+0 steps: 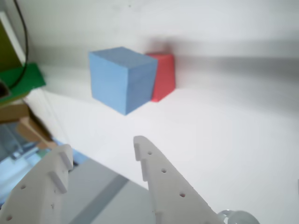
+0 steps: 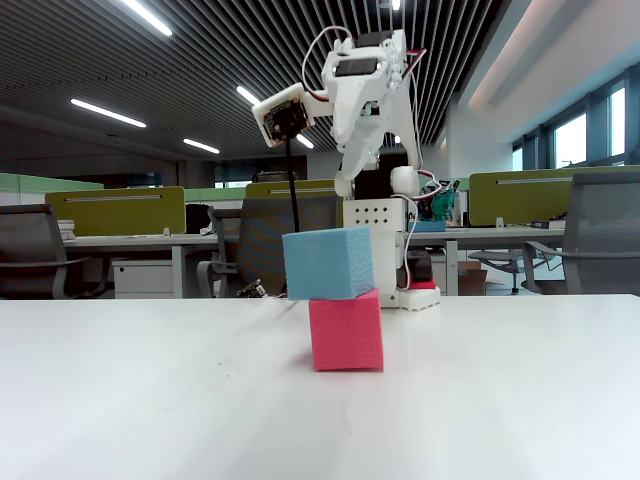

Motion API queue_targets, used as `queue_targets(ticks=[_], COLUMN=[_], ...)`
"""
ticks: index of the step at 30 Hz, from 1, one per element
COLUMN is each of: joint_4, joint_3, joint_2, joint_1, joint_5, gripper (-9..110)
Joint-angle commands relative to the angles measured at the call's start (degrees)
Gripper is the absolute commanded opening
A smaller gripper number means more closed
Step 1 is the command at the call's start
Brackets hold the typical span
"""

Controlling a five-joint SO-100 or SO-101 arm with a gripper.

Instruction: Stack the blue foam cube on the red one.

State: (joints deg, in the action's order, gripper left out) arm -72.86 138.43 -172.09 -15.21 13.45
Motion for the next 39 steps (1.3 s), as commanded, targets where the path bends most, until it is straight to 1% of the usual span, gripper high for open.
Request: queue_targets(ticks=[1, 3, 23, 39], joint_4=[5.36, 7.47, 7.38, 9.84], joint_3=[3.34, 5.36, 14.24, 20.57], joint_2=[-2.64, -4.22, -8.7, -10.37], joint_1=[-0.44, -0.09, -1.58, -1.76], joint_5=[-0.35, -0.35, -0.35, 0.0], gripper=[15, 15, 15, 15])
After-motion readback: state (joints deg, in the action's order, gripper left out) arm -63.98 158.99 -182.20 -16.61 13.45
